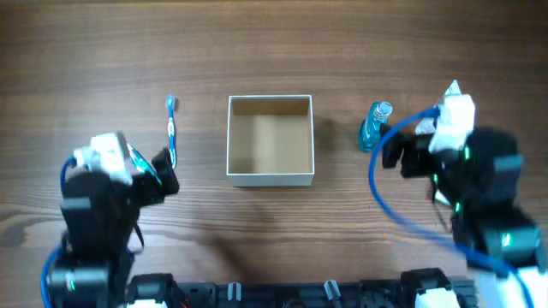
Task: Pack container
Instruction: 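Reach the right gripper to the teal mouthwash bottle and grasp it, then carry the mouthwash bottle into the box and release it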
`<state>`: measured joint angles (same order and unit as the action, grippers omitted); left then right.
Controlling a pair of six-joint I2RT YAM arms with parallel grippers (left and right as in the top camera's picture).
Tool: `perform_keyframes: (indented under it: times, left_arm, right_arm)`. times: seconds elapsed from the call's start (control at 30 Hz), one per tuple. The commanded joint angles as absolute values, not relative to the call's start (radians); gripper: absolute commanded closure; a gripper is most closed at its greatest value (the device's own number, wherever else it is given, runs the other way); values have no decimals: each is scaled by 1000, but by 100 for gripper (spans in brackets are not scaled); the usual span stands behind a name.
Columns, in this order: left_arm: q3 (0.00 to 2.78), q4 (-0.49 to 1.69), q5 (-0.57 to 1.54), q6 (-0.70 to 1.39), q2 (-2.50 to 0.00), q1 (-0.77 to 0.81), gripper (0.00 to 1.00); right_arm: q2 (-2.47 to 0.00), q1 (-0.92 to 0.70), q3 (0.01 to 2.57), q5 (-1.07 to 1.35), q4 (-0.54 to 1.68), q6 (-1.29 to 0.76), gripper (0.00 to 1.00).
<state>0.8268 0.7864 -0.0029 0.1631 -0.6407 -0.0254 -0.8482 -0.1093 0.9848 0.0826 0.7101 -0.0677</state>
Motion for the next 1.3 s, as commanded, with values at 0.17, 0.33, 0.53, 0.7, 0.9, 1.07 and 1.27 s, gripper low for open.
perform_keyframes:
  times: [0.17, 0.33, 0.53, 0.7, 0.9, 1.07, 1.27]
  left_arm:
    - [1123, 1089, 63, 173, -1069, -19, 0]
    - [1123, 1082, 63, 173, -1106, -19, 0]
    - [1123, 1082, 62, 173, -1106, -19, 0]
    - [1123, 1081, 62, 173, -1106, -19, 0]
    - [1123, 1070, 63, 173, -1106, -19, 0]
    - [1123, 1069, 63, 173, -1106, -19, 0]
    - [1123, 1067, 62, 172, -1106, -19, 0]
  right_arm:
    - [-1373, -106, 1361, 91, 1025, -82, 0]
    - [-1499, -106, 1361, 42, 935, -136, 0]
    - [-1665, -106, 1359, 10, 923, -177, 0]
    - [-1728, -106, 1359, 8, 914, -212, 14]
    - [-1728, -106, 1359, 8, 904, -212, 44]
    - [-1728, -106, 1359, 8, 904, -212, 63]
    - [-1699, -108, 1361, 24, 927, -211, 96]
